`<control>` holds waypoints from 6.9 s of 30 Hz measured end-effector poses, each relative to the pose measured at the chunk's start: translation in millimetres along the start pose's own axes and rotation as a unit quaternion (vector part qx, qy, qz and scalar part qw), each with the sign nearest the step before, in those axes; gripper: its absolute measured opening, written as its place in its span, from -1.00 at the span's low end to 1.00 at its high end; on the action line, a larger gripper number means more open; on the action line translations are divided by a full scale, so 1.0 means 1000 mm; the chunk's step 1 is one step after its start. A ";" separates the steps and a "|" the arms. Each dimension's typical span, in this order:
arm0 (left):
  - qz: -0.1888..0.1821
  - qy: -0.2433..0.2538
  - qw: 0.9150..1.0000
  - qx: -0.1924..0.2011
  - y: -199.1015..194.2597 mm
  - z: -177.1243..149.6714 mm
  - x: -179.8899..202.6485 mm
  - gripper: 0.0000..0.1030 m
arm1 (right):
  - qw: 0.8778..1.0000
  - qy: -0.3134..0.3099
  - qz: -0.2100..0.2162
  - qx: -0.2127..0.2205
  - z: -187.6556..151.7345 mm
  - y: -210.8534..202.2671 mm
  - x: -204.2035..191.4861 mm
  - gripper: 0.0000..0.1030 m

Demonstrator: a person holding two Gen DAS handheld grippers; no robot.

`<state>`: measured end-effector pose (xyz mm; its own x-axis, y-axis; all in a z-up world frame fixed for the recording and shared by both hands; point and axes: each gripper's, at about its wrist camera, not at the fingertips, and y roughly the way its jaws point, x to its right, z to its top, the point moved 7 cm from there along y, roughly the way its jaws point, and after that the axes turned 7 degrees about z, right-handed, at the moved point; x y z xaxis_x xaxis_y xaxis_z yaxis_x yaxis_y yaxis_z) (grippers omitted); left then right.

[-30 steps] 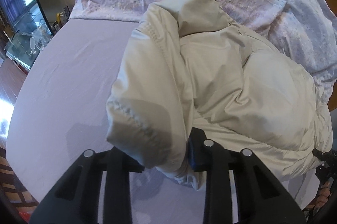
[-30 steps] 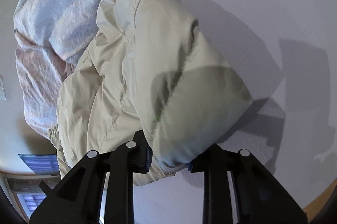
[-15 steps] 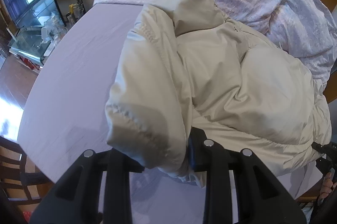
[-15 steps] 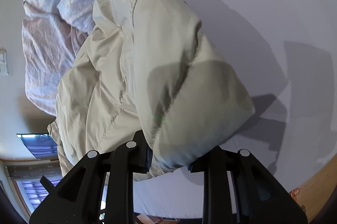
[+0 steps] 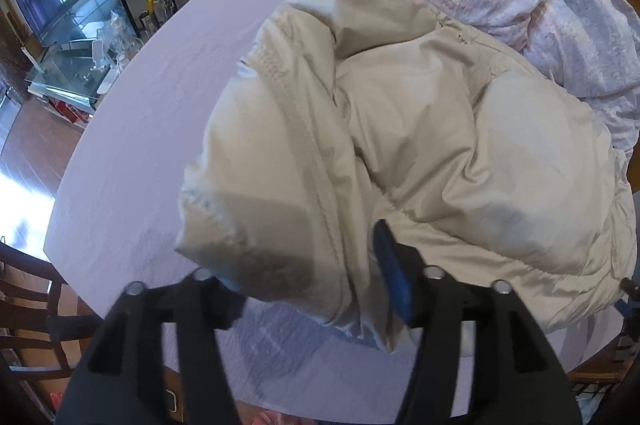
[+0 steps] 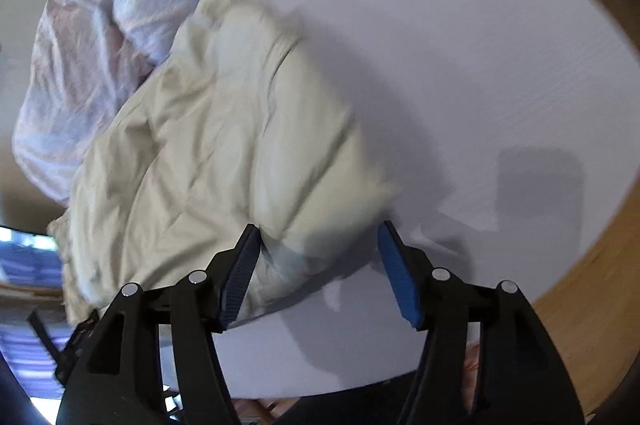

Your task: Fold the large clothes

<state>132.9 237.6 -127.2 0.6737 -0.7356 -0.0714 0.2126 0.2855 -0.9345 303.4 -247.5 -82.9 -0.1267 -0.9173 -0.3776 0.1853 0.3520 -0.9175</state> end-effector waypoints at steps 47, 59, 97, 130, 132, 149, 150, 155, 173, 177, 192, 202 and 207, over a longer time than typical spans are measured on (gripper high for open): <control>-0.029 -0.042 0.999 -0.004 0.018 0.024 -0.006 0.73 | 0.955 -0.290 -0.014 -0.060 -0.064 0.128 -0.196 0.19; -0.073 -0.090 0.993 -0.013 0.034 0.027 -0.004 0.78 | 0.956 -0.290 -0.011 -0.054 -0.066 0.129 -0.198 0.19; -0.196 0.051 0.971 0.124 -0.140 0.048 0.168 -0.50 | 0.957 -0.280 0.048 -0.067 -0.068 0.100 -0.180 0.20; -0.301 0.236 0.923 0.050 -0.129 -0.044 0.409 -0.44 | 0.986 -0.160 0.037 0.020 -0.023 -0.004 -0.021 0.19; -0.305 0.243 0.920 0.039 -0.125 -0.052 0.420 -0.44 | 0.987 -0.155 0.037 0.021 -0.022 -0.005 -0.015 0.19; -0.353 0.249 0.902 -0.013 -0.136 -0.056 0.418 0.39 | 0.990 -0.136 0.031 0.014 -0.013 0.010 -0.010 0.20; -0.367 0.244 0.898 -0.016 -0.142 -0.056 0.415 0.53 | 0.990 -0.135 0.030 0.013 -0.013 0.011 -0.009 0.20; -0.379 0.241 0.894 0.013 -0.172 -0.051 0.392 0.75 | 0.991 -0.133 0.022 0.014 -0.005 0.020 -0.014 0.20; -0.235 0.186 0.953 0.050 -0.109 0.019 0.306 0.75 | 0.993 -0.118 0.016 0.016 -0.020 0.014 -0.010 0.20; -0.218 0.182 0.957 0.053 -0.098 0.029 0.302 0.75 | 0.993 -0.115 0.013 0.015 -0.022 0.015 -0.006 0.20; -0.193 0.175 0.965 0.027 -0.054 0.022 0.315 0.72 | 0.995 -0.096 -0.002 0.018 -0.021 0.012 0.027 0.20; -0.174 0.203 0.963 0.034 -0.049 0.006 0.352 0.73 | 0.996 -0.082 -0.020 0.029 -0.016 -0.001 0.059 0.20; -0.169 0.210 0.962 0.039 -0.042 -0.003 0.367 0.75 | 0.996 -0.076 -0.033 0.039 -0.002 -0.014 0.070 0.20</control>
<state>369.3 -46.1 -115.4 0.2153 -0.9731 0.0819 0.4328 0.0199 -0.9013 289.9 -316.1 -97.1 0.0068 -0.9575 -0.2883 0.2567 0.2803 -0.9250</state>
